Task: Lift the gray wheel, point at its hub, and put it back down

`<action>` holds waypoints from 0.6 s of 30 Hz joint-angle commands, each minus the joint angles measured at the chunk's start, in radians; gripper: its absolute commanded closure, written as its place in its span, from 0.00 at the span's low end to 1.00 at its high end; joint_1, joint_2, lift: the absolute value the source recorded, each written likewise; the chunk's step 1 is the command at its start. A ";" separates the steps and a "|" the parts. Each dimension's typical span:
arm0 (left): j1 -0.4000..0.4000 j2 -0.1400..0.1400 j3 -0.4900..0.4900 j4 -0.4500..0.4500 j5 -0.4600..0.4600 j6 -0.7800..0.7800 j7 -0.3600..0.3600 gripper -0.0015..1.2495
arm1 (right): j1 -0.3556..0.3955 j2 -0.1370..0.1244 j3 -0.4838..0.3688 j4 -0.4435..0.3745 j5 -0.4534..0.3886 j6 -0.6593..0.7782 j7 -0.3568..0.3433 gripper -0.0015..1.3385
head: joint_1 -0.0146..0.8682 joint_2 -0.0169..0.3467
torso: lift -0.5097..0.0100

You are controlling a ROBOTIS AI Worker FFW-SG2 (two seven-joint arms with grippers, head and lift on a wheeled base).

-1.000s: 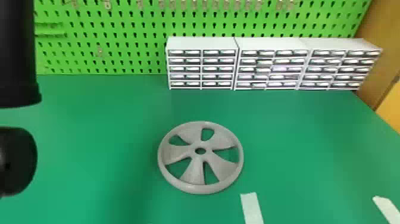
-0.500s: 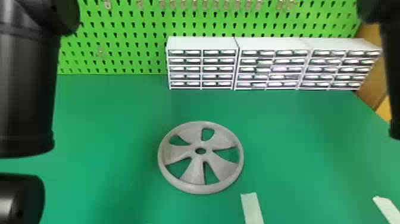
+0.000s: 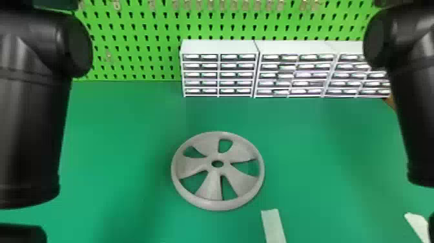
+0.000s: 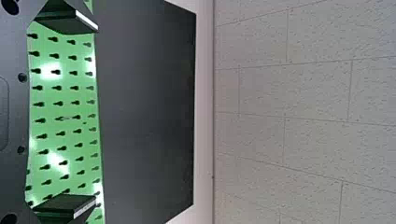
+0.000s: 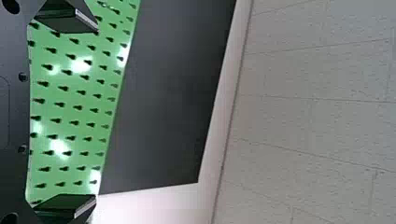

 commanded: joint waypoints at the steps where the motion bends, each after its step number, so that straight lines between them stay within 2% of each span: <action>1: 0.040 0.003 -0.004 -0.028 -0.004 0.016 -0.002 0.01 | 0.048 0.015 -0.010 -0.001 -0.009 0.000 0.000 0.02 | 0.80 0.18 | 0.81; 10: 0.135 0.004 -0.016 -0.057 -0.001 0.067 -0.016 0.01 | 0.151 0.039 -0.027 -0.005 -0.039 0.002 0.000 0.02 | 0.80 0.18 | 0.81; 12: 0.162 0.012 -0.017 -0.073 -0.001 0.080 -0.020 0.01 | 0.172 0.044 -0.027 -0.005 -0.046 0.005 0.000 0.02 | 0.80 0.18 | 0.81; 18: 0.227 0.017 -0.014 -0.111 -0.013 0.111 -0.023 0.01 | 0.237 0.049 -0.032 -0.018 -0.059 0.018 0.000 0.02 | 0.80 0.18 | 0.81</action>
